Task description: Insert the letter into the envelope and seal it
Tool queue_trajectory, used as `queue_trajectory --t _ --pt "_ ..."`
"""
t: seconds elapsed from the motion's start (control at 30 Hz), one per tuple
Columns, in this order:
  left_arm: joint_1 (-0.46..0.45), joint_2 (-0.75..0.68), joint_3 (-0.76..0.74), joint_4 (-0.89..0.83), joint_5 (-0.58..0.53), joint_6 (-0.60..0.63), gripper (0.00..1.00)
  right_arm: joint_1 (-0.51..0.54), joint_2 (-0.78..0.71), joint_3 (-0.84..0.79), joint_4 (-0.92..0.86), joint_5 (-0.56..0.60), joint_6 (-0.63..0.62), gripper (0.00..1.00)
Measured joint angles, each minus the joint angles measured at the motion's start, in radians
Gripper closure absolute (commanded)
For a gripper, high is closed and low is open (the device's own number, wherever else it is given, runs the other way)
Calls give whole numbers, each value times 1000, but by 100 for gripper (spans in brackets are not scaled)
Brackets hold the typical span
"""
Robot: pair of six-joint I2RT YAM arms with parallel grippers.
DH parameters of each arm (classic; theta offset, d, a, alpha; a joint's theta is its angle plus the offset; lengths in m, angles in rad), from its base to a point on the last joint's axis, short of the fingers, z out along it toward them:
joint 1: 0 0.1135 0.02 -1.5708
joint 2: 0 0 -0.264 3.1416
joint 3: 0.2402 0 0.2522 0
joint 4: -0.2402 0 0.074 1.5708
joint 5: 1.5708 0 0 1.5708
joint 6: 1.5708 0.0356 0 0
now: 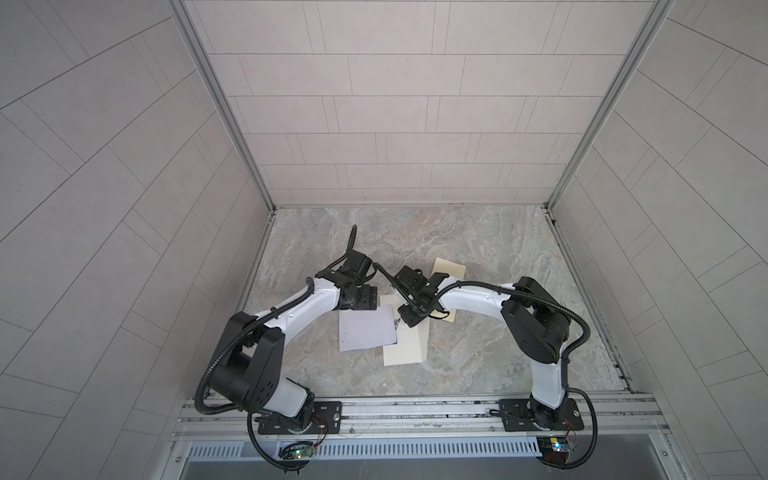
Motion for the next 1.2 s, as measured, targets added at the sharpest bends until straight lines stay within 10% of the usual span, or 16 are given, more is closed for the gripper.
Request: queue_trajectory --t 0.43,1.2 --pt "0 26 1 13 24 4 6 -215 -257 -61 2 12 66 76" --pt "0 55 20 17 47 5 5 -463 -131 -173 -48 79 256 56"
